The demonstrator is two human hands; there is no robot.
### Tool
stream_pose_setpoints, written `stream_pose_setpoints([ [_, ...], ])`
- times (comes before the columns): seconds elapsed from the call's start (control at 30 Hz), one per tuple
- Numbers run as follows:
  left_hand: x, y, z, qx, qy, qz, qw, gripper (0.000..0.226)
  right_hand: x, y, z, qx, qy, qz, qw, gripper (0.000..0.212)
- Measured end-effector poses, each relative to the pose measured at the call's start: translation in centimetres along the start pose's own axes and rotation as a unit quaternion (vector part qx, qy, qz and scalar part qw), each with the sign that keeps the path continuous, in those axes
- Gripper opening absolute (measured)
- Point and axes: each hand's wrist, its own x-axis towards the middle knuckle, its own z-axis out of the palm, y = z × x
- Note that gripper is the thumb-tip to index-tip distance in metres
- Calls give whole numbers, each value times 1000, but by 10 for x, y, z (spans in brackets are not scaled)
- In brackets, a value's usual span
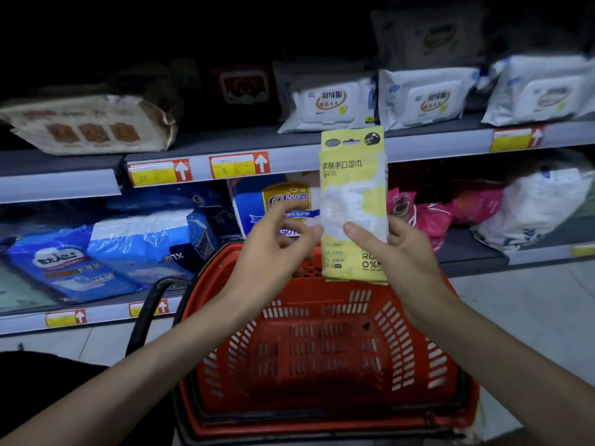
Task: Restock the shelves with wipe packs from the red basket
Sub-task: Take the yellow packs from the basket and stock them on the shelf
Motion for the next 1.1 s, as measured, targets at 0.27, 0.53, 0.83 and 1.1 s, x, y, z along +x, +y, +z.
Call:
stream_pose_setpoints([
  [0.27, 4, 41, 29, -38, -39, 20, 998, 62, -9, -23, 3, -125, 79, -185, 971, 26],
  [0.53, 12, 70, 32, -124, -35, 37, 991, 38, -19, -37, -4, -222, 57, -283, 931, 42],
  [0.83, 19, 104, 23, -141, -45, 25, 989, 34, -32, -71, -15, -243, 71, -317, 914, 54],
  [1.1, 36, 149, 3, -186, 12, 88, 979, 54, -24, -123, 5, -217, 75, -367, 902, 70],
])
